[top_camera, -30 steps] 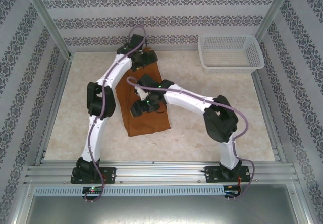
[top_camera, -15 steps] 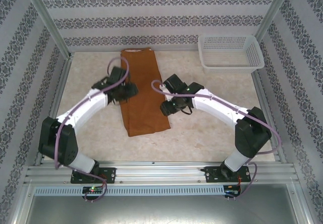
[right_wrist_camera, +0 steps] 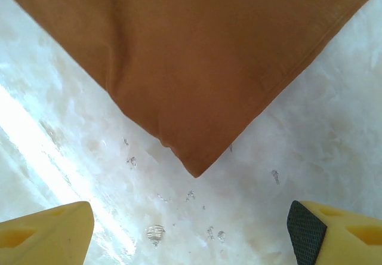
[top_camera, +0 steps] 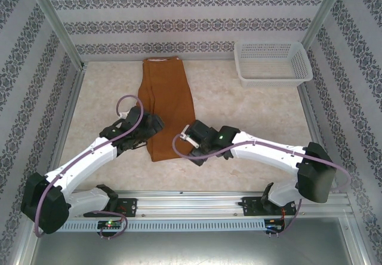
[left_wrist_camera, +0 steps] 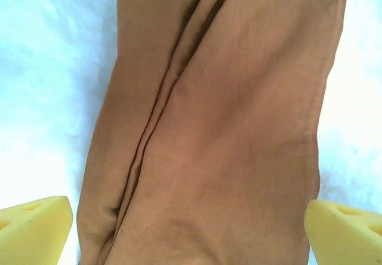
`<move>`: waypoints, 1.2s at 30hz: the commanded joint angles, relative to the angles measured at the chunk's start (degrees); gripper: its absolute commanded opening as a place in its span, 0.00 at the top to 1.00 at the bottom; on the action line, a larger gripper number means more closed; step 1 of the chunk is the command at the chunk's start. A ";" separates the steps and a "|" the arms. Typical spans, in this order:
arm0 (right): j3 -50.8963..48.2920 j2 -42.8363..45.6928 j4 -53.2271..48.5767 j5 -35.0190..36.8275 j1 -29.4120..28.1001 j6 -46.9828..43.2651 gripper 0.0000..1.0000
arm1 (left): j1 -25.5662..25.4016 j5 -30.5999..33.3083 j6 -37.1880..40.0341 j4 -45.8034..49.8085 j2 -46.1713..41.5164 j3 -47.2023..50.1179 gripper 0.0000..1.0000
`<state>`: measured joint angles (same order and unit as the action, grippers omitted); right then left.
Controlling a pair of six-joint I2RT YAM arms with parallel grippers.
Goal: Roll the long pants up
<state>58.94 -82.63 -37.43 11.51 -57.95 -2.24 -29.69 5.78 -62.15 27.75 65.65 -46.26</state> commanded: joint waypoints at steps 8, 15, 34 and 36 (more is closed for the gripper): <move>2.35 -1.37 2.29 13.92 -3.22 -9.33 0.14 | -0.81 10.54 -1.48 1.61 1.49 -4.64 0.00; 3.40 -3.93 1.73 15.25 -3.46 -14.32 0.14 | 0.48 12.84 -4.90 4.52 4.03 -7.20 0.02; 2.89 -14.16 10.37 15.15 -1.11 -19.30 0.13 | 0.77 8.61 -21.03 -1.75 -5.20 7.54 0.00; 3.18 -14.69 10.28 15.14 -0.69 -19.74 0.13 | 0.78 8.68 -21.08 -1.38 -5.70 7.77 0.00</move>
<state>61.01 -96.47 -27.73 26.55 -59.33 -20.69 -29.15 12.47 -81.93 24.25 61.17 -38.26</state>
